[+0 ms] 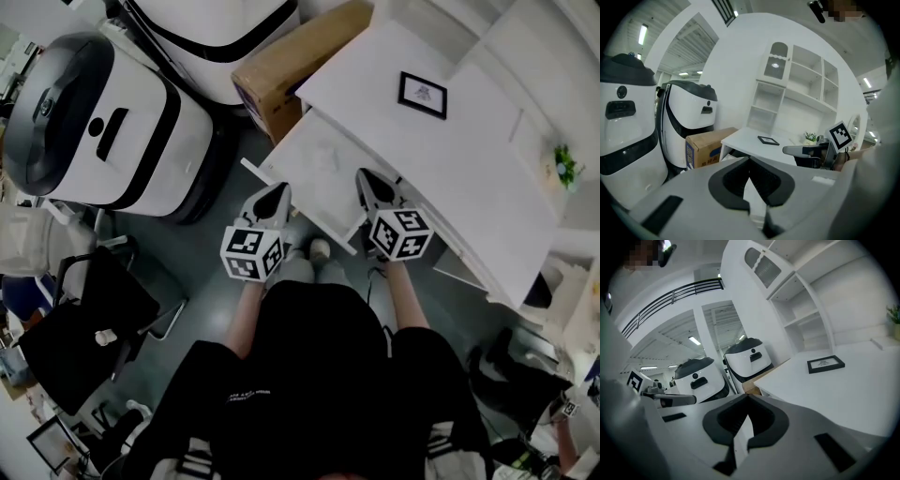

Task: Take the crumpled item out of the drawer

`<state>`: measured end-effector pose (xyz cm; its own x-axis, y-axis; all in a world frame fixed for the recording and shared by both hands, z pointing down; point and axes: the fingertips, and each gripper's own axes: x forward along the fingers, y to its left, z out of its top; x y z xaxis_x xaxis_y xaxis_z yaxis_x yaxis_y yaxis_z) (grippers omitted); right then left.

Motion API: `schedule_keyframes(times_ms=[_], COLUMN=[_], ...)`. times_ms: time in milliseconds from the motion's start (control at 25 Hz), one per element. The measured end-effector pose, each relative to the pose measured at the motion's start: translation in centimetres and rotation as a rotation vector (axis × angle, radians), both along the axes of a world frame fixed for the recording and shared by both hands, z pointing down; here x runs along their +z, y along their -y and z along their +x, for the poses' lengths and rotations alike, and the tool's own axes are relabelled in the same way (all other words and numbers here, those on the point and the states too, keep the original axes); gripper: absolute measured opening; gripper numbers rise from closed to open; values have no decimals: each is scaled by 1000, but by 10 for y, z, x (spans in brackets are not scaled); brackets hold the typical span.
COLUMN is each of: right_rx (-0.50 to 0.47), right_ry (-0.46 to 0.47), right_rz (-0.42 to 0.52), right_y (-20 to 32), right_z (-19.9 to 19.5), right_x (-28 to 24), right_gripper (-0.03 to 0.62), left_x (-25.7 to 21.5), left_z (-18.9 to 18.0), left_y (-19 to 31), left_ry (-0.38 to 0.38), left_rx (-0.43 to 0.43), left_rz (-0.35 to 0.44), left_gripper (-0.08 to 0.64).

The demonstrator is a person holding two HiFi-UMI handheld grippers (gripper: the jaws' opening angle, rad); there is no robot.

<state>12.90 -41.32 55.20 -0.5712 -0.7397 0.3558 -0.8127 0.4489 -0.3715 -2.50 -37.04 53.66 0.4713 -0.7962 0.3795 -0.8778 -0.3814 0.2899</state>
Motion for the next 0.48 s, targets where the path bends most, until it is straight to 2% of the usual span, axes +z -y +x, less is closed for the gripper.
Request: schedule_keyframes(times_ms=[320,480], right_rx=[2,-28], right_ry=[4,-4], right_rz=[-139,-205], right_y=[30,42], right_z=[-7,-16], right_x=[65,99], right_gripper=[-8,-8], left_x=[39,54], left_z=[7,8], left_y=[29,45], left_ry=[9,-3], left_rx=[40,34], left_rz=[-97,-129], left_gripper=[-2,-2])
